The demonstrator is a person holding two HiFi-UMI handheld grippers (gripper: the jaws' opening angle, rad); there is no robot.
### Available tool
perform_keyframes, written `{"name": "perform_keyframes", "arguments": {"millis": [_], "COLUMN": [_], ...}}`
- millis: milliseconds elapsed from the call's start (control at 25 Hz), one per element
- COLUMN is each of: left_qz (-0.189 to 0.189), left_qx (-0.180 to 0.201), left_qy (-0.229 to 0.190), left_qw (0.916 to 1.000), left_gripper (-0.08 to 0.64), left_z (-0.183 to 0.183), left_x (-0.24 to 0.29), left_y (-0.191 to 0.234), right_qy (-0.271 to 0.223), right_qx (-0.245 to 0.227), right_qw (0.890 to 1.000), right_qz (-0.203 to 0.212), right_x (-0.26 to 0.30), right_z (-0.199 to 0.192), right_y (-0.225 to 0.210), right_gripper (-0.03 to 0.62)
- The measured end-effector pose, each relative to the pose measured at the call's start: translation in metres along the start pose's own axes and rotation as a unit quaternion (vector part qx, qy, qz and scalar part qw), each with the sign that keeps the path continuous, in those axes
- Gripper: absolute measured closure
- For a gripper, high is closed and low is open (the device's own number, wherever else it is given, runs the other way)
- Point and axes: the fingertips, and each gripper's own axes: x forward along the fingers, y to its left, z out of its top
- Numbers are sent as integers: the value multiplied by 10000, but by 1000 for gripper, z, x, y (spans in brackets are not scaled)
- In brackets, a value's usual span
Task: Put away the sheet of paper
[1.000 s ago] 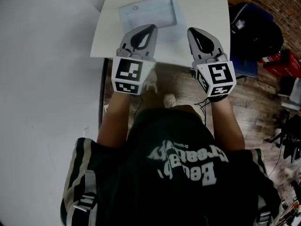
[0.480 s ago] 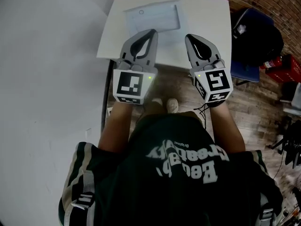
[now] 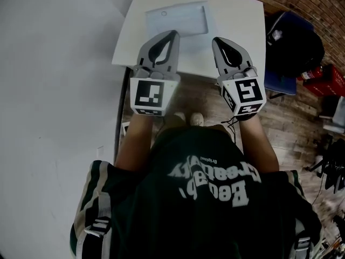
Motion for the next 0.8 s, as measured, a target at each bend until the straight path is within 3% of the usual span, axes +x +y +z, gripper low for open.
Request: {"name": "perform_keyframes", "arguments": {"millis": [240,800], "left_qz": [-8,7], "left_qx": [8,51], "left_qy": [-103,-112], "left_qw": [9999,9999], "left_gripper": [560,560], "left_z": [5,5], "left_x": [0,1], "left_y": [-2,-4], "right_qy": [-6,-67], "right_qx": [-231,-237], "right_qw": [9997,9997], "right_qz": [-87,-21], "right_x": [-2,-3], "right_z": [5,8], "right_y": [2,5], "right_gripper": [598,598]}}
